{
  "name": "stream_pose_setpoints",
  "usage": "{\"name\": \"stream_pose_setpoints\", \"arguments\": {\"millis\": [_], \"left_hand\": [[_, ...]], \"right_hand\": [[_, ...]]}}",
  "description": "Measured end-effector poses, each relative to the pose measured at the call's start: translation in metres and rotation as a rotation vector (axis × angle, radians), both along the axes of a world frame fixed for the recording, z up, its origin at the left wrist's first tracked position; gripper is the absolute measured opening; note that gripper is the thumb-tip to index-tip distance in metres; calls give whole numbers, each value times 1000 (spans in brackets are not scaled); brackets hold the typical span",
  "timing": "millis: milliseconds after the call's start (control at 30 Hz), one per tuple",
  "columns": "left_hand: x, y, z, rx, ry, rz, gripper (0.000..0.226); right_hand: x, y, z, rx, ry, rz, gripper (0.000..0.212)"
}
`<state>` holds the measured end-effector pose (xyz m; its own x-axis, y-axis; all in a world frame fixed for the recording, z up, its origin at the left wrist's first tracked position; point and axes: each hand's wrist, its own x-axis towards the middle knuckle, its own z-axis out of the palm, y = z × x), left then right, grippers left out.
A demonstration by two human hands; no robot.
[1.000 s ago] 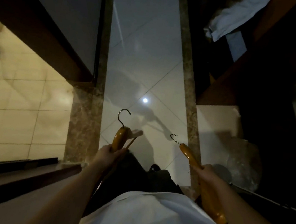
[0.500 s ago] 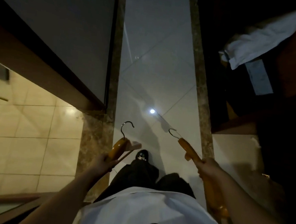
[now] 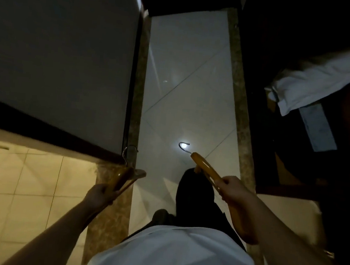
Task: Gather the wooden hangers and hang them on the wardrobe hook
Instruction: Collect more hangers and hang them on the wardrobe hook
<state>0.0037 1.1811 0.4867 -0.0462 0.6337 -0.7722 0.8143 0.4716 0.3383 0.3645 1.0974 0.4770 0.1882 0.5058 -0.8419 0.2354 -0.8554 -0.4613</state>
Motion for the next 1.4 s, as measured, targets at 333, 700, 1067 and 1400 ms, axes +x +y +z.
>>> {"name": "stream_pose_setpoints", "arguments": {"millis": [333,700,1067,1400], "left_hand": [[211,131,14,-73,-220,-98,15],[326,283,14,-60,-298,-425,16],[398,467,1,20,-188,-660,20],[535,493,27,172,-268,-1140,29]], "right_hand": [[146,37,-16,-184,-91,-302,36],[225,116,-37,-224,-139,-483,20],[223,272,11,-43,-152,-686,18],[269,260,44,76,-421,-879,11]]}}
